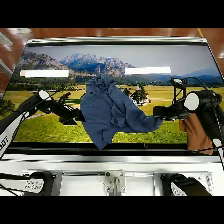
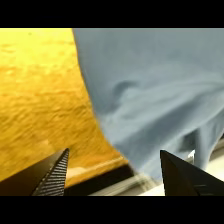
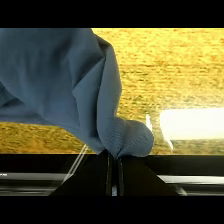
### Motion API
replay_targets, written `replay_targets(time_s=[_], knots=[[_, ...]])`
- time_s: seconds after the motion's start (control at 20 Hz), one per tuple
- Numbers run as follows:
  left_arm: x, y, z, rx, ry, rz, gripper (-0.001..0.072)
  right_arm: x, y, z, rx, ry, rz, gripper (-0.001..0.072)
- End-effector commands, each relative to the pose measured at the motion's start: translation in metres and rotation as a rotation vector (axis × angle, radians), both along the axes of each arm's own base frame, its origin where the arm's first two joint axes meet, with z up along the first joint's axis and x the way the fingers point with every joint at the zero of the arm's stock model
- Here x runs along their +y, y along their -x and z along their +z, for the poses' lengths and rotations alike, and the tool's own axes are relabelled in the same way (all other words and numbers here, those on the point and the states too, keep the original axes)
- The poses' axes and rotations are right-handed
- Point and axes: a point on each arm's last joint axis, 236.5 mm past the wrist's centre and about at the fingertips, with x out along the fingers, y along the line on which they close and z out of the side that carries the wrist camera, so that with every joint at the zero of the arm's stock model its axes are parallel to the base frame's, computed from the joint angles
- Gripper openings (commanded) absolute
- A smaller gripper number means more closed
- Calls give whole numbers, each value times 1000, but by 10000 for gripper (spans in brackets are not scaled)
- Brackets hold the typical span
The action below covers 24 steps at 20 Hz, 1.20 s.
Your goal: Fold the shirts.
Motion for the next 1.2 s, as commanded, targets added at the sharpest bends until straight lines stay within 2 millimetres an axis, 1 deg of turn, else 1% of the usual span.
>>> replay_targets(time_s=[0.0,0.15,0.2,0.25,0.3,0.4,0.45,0.5,0.55,0.6,0.65,0.7,0.75,0.8,0.85,0.9,0.95,1.0,1.05,1.1,1.15], knots=[[-7,-8,-18,-26,-7,38,662,1,-2,0,-10,-5,-1,65],[-23,-28,-17,-75,55,104,644,1,-3,1,-12,-6,-2,65],[-27,-34,-16,-88,67,127,620,1,-3,1,-12,-6,-2,65],[-33,-36,-16,-86,86,144,494,1,-3,1,-12,-7,-6,65],[-38,-35,-16,-76,102,152,346,1,-3,1,-12,-8,-10,65],[-46,-32,-15,-78,127,121,120,1,-3,1,-11,-9,-13,65],[-52,-27,-8,-89,158,67,39,2,-3,1,-10,-14,-17,65],[-58,-22,2,-94,190,18,37,4,-4,1,-15,-25,-18,65],[-62,-20,16,-121,216,-40,36,10,-6,3,-21,-49,-25,64],[-64,-23,36,-183,232,-85,35,17,-8,5,-31,-84,-35,63],[-64,-32,62,-271,239,-106,35,26,-11,9,-43,-128,-40,63],[-62,-44,100,-385,244,-113,36,37,-16,17,-65,-182,-45,63],[-59,-55,145,-512,253,-123,36,52,-25,35,-105,-251,-44,63],[-52,-63,204,-674,255,-130,36,64,-35,60,-169,-314,-33,63],[-42,-65,267,-839,250,-123,36,72,-48,98,-272,-367,-22,64],[-26,-61,342,-1034,235,-97,36,75,-59,143,-395,-403,-17,64],[-7,-47,421,-1244,205,-56,36,69,-68,198,-553,-416,-20,64],[14,-25,492,-1440,159,-8,36,52,-71,253,-709,-414,-63,64],[36,5,554,-1628,84,47,36,27,-68,297,-828,-387,-132,63],[57,41,607,-1795,-8,110,36,-2,-60,329,-914,-333,-208,63],[69,73,641,-1892,-58,179,36,-31,-46,348,-963,-267,-287,63]])
